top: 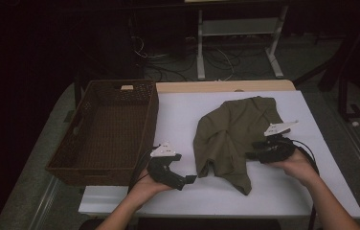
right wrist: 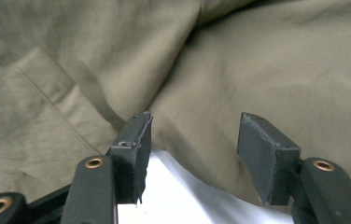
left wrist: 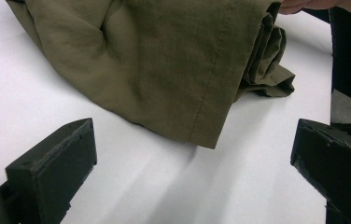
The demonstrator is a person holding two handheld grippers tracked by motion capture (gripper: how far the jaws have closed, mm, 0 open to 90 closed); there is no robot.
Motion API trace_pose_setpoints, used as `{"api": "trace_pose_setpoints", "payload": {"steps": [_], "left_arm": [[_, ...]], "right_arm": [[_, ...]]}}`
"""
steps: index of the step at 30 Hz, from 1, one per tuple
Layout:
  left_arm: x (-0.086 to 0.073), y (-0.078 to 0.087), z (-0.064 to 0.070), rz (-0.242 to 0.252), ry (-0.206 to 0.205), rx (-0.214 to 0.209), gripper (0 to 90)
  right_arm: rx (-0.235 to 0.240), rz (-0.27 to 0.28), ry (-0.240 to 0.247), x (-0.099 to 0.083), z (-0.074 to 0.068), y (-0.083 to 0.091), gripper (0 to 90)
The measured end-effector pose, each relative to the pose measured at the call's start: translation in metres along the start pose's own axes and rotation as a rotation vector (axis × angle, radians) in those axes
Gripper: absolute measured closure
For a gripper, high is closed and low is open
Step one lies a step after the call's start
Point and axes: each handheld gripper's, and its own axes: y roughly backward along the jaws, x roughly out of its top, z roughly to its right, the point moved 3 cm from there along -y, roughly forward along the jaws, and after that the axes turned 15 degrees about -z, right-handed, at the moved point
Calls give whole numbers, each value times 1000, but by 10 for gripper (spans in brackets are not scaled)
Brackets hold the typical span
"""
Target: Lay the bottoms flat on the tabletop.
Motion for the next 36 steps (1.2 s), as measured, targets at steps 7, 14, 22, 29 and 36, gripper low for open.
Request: {"api": "trace_pose_setpoints", "payload": {"steps": [7,14,22,29,36], "left_arm": [[0,-1,0,-1,0,-1,0],[0,-3,1,-9,-3,-3,0],[0,-4,2,-11,-4,-8,0],[0,-3,1,-10,-5,-9,0],[0,-4,1,-11,-3,-12,0]], "right_arm": [[-26,-50,24,1,-1,-14,387],[-123,-77,78,1,-1,-21,657],[-121,-80,64,3,3,-19,839],[-128,-33,13,2,14,-6,844],[-181,-16,-43,-1,32,6,843]]}}
